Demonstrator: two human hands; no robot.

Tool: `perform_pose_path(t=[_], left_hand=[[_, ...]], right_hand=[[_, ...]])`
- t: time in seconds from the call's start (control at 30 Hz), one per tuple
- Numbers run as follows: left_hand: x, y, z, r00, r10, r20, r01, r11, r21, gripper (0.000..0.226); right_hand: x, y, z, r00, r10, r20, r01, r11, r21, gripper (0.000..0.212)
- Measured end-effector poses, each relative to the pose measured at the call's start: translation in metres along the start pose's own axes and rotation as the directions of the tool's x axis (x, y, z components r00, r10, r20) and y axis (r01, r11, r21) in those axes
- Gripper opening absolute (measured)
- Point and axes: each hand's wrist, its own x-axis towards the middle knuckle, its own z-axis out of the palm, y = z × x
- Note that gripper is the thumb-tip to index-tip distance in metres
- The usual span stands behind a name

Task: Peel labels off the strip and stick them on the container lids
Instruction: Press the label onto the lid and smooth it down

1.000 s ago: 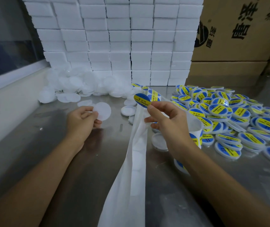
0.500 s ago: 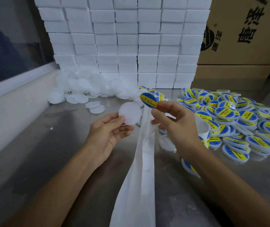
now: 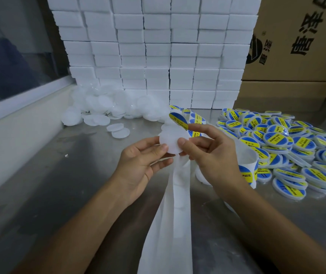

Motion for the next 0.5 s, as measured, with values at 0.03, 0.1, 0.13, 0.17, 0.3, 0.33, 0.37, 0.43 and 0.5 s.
perform_pose_path(t=[0.03, 0.1, 0.13, 0.17, 0.3, 0.33, 0.37, 0.43, 0.5], left_hand=[[0.001, 0.0, 0.0, 1.0, 0.004, -0.019, -0.005, 1.0, -0.023, 0.033], [0.002, 0.0, 0.0, 0.998, 0.014, -0.064, -0.018, 0.997, -0.073, 0.033], [0.002, 0.001, 0.0, 0.996, 0.017, -0.088, -0.024, 0.996, -0.085, 0.034], [0.003, 0.001, -0.001, 0.993, 0.019, -0.112, -0.029, 0.996, -0.087, 0.035], [0.003, 0.002, -0.004, 0.987, 0.034, -0.156, -0.042, 0.998, -0.053, 0.039], [0.003, 0.001, -0.004, 0.987, 0.038, -0.157, -0.045, 0.998, -0.04, 0.039], [0.003, 0.001, -0.004, 0.987, 0.042, -0.156, -0.047, 0.998, -0.029, 0.038], [0.003, 0.0, -0.003, 0.988, 0.055, -0.144, -0.056, 0.998, -0.002, 0.034], [0.003, 0.001, -0.003, 0.99, 0.065, -0.126, -0.064, 0.998, 0.014, 0.03]], right_hand=[[0.0, 0.0, 0.001, 1.0, 0.001, -0.007, -0.001, 1.0, -0.008, 0.025], [0.001, 0.002, 0.001, 0.998, 0.006, -0.069, -0.011, 0.998, -0.061, 0.02], [0.002, 0.002, 0.0, 0.993, 0.009, -0.118, -0.021, 0.995, -0.101, 0.017], [0.003, 0.002, -0.002, 0.986, 0.002, -0.166, -0.025, 0.99, -0.138, 0.013], [0.007, -0.004, -0.013, 0.966, -0.076, -0.249, 0.025, 0.979, -0.202, 0.005], [0.007, -0.006, -0.014, 0.967, -0.037, -0.252, 0.0, 0.989, -0.147, 0.004], [0.008, -0.008, -0.015, 0.97, 0.041, -0.24, -0.053, 0.998, -0.046, 0.002], [0.009, -0.012, -0.015, 0.966, 0.204, -0.161, -0.182, 0.974, 0.137, 0.004], [0.009, -0.012, -0.014, 0.969, 0.226, -0.101, -0.216, 0.971, 0.1, 0.005]])
